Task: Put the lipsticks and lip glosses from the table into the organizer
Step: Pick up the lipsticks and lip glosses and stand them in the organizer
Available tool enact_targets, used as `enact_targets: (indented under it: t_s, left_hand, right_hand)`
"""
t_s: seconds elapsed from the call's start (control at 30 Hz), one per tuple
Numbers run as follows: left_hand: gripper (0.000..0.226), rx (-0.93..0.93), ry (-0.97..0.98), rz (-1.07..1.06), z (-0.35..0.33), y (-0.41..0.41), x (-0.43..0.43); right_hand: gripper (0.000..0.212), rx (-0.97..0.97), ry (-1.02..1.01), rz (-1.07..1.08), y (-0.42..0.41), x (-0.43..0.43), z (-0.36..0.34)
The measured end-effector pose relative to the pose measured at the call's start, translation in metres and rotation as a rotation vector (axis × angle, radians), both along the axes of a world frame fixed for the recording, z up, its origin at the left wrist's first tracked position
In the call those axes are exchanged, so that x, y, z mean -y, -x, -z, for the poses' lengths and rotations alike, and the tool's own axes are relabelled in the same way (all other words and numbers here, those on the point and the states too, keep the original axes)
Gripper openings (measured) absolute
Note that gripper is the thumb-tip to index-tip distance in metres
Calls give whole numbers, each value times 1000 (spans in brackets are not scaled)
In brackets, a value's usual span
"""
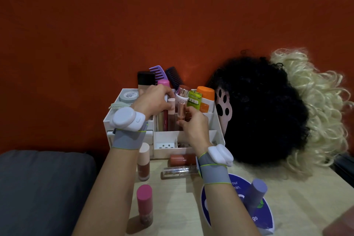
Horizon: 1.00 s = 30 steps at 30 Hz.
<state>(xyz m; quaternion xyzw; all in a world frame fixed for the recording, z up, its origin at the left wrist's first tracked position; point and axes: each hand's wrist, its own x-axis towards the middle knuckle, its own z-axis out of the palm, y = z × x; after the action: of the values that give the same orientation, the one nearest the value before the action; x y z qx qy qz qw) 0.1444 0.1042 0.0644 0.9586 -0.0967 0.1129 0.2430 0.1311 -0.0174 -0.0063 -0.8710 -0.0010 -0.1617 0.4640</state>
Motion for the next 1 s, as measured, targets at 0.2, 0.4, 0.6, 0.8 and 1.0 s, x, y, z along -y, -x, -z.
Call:
enact_targets:
  t_s: [0.2, 0.4, 0.6, 0.8, 1.0]
  left_hand:
    - [24, -5, 10, 5, 0, 1, -2]
    - [25, 2, 18, 9, -3, 4, 0]
    - [26, -7, 17, 6, -1, 3, -1]
    - [27, -5, 33, 16, 0, 0, -1]
    - [29, -9, 65, 35, 0, 0, -1]
  right_hand:
    - [40, 13, 12, 3, 0, -1, 3]
    - [33, 7, -7, 17, 0, -1, 2]
    - [35, -21, 4, -35, 1, 0, 0]
    - [27, -39, 13, -15, 0, 1, 1]
    - [26, -9, 60, 29, -2, -2, 6]
